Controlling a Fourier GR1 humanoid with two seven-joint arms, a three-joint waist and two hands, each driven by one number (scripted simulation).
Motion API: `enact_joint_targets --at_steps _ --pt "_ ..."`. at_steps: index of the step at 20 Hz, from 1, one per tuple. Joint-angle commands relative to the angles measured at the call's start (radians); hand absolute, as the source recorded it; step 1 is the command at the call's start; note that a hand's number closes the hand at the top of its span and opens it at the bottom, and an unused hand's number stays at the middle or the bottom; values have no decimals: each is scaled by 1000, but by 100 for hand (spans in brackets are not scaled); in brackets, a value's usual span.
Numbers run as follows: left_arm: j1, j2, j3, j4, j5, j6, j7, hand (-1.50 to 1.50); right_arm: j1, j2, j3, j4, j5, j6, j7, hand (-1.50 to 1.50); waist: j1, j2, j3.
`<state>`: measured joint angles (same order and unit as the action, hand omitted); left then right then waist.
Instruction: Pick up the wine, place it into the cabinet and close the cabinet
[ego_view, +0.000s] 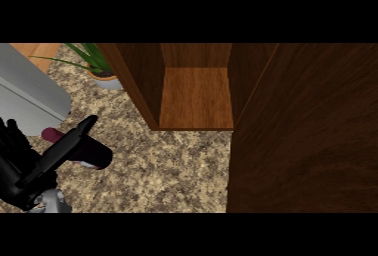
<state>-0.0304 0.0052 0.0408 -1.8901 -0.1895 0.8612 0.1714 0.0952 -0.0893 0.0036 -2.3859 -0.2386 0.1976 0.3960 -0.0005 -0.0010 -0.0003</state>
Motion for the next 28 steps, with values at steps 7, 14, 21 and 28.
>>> enact_joint_targets --at_steps 7,14,21,28 --pt "142 -5 77 89 271 -75 -265 -150 16 13 4 -70 -14 -3 45 -150 1 0 -1" --pt "187 -5 2 190 368 -18 -425 -150 -30 52 70 -28 79 -29 34 -150 2 0 0" --pt "196 -4 101 260 422 -159 -457 -150 -36 37 55 2 57 -2 34 -150 2 0 0" --pt "146 7 159 445 525 -250 -582 -150 -19 74 113 -58 128 -36 52 -150 0 1 0"
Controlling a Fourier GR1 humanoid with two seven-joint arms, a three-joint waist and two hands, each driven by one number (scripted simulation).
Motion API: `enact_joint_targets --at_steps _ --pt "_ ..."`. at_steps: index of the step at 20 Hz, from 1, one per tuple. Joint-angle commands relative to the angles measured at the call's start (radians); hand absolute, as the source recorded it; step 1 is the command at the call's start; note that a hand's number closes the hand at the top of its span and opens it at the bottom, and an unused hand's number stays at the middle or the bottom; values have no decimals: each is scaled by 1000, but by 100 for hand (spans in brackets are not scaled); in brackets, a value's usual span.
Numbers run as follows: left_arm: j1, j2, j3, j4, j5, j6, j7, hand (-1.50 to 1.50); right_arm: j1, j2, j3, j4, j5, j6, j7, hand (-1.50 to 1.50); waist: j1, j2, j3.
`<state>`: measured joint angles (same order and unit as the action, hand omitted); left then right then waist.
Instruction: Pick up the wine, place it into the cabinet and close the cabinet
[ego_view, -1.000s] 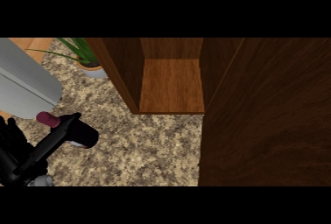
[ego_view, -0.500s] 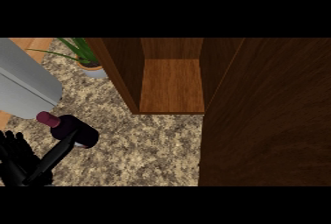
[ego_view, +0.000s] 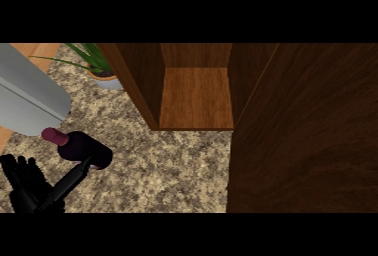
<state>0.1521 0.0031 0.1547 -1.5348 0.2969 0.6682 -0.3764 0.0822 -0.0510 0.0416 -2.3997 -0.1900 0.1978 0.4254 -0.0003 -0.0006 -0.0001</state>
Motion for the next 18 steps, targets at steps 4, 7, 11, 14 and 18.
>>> enact_joint_targets --at_steps 4,7,11,14,18 --pt "-5 -3 39 166 140 -99 -176 -150 -21 -13 -28 -36 -49 -8 48 -150 1 0 0" --pt "-69 -3 69 261 138 -133 -179 -150 -18 -4 -9 -3 -3 -4 27 -150 -1 1 0" --pt "-131 31 132 409 176 -213 -242 -150 15 25 24 -18 35 -1 -17 -150 -2 1 0" --pt "-107 12 76 340 147 -158 -187 -150 45 26 22 0 45 36 -59 -150 -1 0 0" --pt "-121 28 112 432 193 -226 -261 -150 63 37 25 -78 37 -1 -5 -150 -2 0 0"
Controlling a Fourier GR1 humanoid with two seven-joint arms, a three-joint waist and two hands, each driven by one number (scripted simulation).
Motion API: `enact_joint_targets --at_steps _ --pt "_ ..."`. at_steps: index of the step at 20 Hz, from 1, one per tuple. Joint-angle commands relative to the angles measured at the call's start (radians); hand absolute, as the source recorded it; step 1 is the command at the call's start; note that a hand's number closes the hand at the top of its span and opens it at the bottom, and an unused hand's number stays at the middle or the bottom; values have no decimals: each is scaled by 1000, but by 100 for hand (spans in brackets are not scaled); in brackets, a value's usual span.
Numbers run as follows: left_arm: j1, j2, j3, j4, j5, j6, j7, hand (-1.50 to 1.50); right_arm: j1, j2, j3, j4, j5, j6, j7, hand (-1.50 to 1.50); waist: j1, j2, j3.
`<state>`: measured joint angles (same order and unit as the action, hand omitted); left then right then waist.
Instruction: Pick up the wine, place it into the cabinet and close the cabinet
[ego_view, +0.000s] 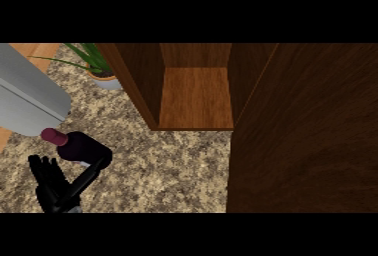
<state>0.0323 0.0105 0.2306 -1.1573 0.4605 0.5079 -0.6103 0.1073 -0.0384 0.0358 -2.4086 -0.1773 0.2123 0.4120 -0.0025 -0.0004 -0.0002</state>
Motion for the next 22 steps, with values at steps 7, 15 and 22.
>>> enact_joint_targets --at_steps 7,15,22 --pt "-157 29 109 323 81 -131 -169 -150 -23 -9 -8 -15 -28 13 41 -150 -1 1 0" --pt "-238 65 164 499 155 -313 -256 -150 -17 -9 -33 7 -5 20 -4 -150 -3 1 0" --pt "-298 38 174 654 164 -341 -388 -150 86 35 31 -26 28 50 -59 -150 -6 1 0"
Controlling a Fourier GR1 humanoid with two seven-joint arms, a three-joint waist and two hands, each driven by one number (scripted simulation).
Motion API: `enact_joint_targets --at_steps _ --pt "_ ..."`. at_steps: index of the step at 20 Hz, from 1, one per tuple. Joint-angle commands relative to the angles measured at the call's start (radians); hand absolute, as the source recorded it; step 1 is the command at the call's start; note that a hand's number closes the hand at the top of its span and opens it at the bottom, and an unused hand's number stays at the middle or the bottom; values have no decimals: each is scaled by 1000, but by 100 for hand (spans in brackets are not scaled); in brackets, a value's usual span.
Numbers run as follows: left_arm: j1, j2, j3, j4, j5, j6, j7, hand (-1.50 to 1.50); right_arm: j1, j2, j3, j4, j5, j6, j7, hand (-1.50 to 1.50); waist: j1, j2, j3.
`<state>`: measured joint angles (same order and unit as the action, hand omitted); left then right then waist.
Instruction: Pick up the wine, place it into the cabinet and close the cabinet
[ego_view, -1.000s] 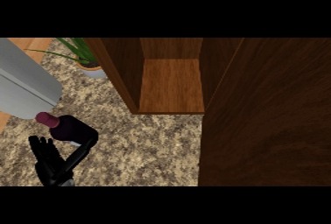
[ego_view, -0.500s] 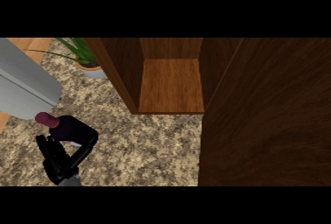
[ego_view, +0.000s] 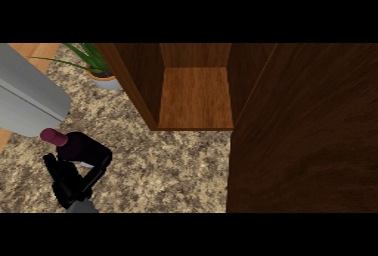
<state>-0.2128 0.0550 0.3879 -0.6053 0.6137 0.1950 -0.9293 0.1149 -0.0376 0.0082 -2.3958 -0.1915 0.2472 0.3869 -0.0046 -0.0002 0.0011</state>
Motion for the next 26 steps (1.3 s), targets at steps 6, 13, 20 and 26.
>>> enact_joint_targets --at_steps 6,13,20,26 --pt "-39 3 -14 90 11 -81 -50 150 -42 -2 -11 63 1 11 -28 -150 1 1 -1" --pt "-51 35 -8 174 2 -110 -79 150 32 -13 -37 -26 -43 30 -8 -150 -5 1 -2" --pt "76 53 -364 129 -286 -451 1 150 -49 -9 -34 25 -25 -13 24 -150 -7 0 -1" --pt "180 101 -390 -8 -278 -557 -19 150 8 -4 -1 -62 8 -14 46 -150 6 -4 -1"
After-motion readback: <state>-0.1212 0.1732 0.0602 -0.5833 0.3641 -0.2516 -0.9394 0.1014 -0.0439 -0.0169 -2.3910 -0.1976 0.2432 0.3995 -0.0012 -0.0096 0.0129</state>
